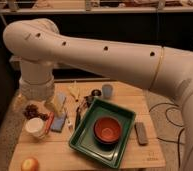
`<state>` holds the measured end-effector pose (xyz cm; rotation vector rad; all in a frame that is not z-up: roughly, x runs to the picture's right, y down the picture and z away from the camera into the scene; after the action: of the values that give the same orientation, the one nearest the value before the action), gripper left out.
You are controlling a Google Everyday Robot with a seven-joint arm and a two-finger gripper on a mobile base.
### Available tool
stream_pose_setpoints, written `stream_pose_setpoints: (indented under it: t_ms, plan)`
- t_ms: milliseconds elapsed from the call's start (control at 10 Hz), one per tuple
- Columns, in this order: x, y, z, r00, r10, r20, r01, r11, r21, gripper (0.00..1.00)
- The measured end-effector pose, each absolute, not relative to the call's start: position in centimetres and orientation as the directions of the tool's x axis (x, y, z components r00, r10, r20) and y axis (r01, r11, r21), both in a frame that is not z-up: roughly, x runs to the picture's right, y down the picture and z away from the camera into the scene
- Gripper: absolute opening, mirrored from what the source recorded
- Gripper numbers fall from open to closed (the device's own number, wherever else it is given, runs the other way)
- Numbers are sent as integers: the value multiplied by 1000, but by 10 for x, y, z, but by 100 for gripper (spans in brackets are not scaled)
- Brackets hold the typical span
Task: Place pepper in paper cup
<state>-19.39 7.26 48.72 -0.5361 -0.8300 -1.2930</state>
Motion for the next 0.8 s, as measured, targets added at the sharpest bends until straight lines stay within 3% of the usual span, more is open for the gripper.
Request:
stream_pose_setpoints:
  t_ms: [300,800]
  plan:
    - [-195,78,509,147,-679,719,960,274,61,80]
    - [-193,98,543,311,-917,250,929,348,122,80]
